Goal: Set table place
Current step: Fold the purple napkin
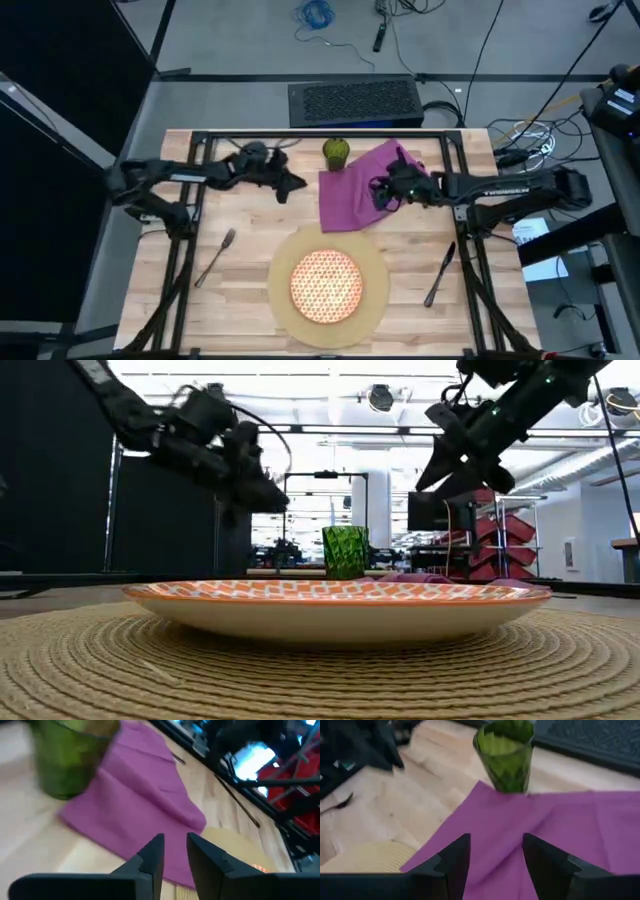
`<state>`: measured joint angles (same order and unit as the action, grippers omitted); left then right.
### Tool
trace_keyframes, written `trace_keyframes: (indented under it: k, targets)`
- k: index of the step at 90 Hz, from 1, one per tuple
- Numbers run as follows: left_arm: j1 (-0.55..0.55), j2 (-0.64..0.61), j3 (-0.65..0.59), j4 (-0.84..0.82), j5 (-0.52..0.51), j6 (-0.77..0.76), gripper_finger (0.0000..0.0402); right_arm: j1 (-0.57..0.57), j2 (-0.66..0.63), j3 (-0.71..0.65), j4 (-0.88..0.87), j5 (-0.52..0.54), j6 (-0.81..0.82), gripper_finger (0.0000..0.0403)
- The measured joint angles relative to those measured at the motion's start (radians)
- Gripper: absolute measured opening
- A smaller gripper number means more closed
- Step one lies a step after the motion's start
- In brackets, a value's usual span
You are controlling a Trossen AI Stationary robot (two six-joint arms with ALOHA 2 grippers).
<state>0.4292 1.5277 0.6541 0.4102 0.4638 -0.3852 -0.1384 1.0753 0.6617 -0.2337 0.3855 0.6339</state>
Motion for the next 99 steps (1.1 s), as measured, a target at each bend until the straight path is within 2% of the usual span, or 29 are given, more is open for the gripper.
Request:
trace_keyframes:
  k: [14, 36, 46, 58, 68, 78, 99]
  targets:
    - [-0.029, 0.13, 0.067, -0.006, -0.054, 0.038, 0.0059, -0.013, -0.041, 0.0, -0.001, -0.025, -0.012, 0.0166]
    - [-0.061, 0.291, 0.162, -0.01, -0.052, 0.068, 0.0004, -0.012, -0.067, 0.0, -0.001, -0.035, -0.028, 0.0166]
    - [-0.082, 0.298, 0.201, -0.031, -0.097, 0.103, 0.0, -0.012, -0.067, -0.001, -0.003, -0.048, -0.029, 0.0166]
    - [-0.094, 0.301, 0.257, -0.208, -0.196, 0.194, 0.0, -0.012, -0.067, -0.001, -0.003, -0.051, -0.029, 0.0166]
    - [-0.107, 0.301, 0.287, -0.271, -0.257, 0.26, 0.0, -0.012, -0.068, -0.001, -0.002, -0.051, -0.035, 0.0166]
    - [-0.107, 0.303, 0.301, -0.286, -0.264, 0.286, 0.0, -0.012, -0.068, -0.001, -0.001, -0.051, -0.036, 0.0166]
    - [-0.111, 0.393, 0.334, -0.327, -0.295, 0.287, 0.0, -0.012, -0.068, -0.001, 0.001, -0.052, -0.036, 0.0166]
